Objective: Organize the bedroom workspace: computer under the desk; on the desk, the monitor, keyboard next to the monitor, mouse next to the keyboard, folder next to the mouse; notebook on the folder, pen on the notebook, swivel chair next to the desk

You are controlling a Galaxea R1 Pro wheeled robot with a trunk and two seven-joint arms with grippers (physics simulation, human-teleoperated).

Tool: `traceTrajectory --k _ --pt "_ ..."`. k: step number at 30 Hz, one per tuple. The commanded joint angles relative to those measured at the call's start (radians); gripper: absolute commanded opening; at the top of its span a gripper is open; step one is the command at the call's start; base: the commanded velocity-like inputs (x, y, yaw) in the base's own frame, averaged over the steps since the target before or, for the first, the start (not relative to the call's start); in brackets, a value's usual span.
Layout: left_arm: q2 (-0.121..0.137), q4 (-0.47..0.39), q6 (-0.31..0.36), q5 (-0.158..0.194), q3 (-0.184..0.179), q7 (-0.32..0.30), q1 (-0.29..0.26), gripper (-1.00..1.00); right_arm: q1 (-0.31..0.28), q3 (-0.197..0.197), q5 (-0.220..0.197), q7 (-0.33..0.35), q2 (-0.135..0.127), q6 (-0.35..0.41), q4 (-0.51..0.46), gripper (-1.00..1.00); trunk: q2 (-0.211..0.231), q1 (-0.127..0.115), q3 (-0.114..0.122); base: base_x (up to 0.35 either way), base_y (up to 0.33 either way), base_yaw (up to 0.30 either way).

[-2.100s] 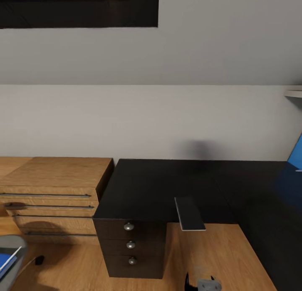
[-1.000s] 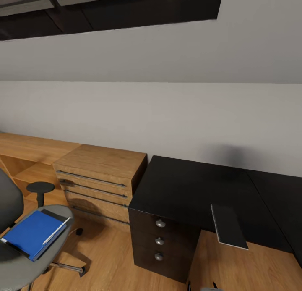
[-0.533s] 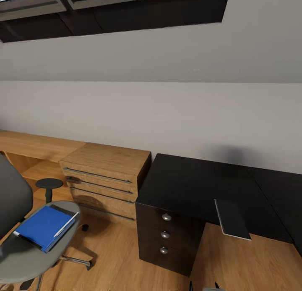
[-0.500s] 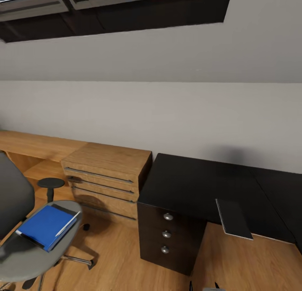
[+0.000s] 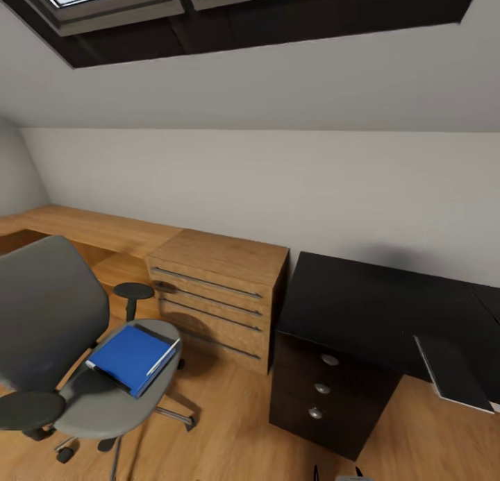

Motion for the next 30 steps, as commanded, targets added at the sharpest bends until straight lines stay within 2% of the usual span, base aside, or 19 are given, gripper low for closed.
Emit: traceTrajectory --k 1,9,23,27,30 --pt "0.001 -0.001 -0.007 0.010 -0.005 0.005 -0.001 1.00 -0.001 0.001 0.010 -0.010 0.000 0.000 0.001 1.00 -0.001 0.000 -0.002 0.000 0.321 0.180" --pt "0.001 -0.001 -0.007 0.010 -0.005 0.005 -0.001 1.00 -0.001 0.001 0.010 -0.010 0.000 0.000 0.001 1.00 -0.001 0.000 -0.011 -0.034 0.321 0.149" --pt "0.001 -0.001 -0.007 0.011 -0.005 0.005 -0.001 1.00 -0.001 0.007 0.014 -0.005 0.004 0.002 -0.004 1.00 -0.001 0.000 -0.013 -0.131 0.320 0.012" --pt "0.001 -0.001 -0.007 0.011 -0.005 0.006 -0.001 1.00 -0.004 0.007 0.014 -0.004 0.013 0.023 -0.057 1.00 -0.001 0.000 -0.013 -0.140 0.287 0.000" --pt "0.002 -0.001 -0.007 0.012 -0.005 0.006 -0.001 1.00 -0.008 0.005 0.011 -0.007 0.019 0.083 -0.145 1.00 -0.001 0.000 -0.013 -0.112 0.214 0.000"
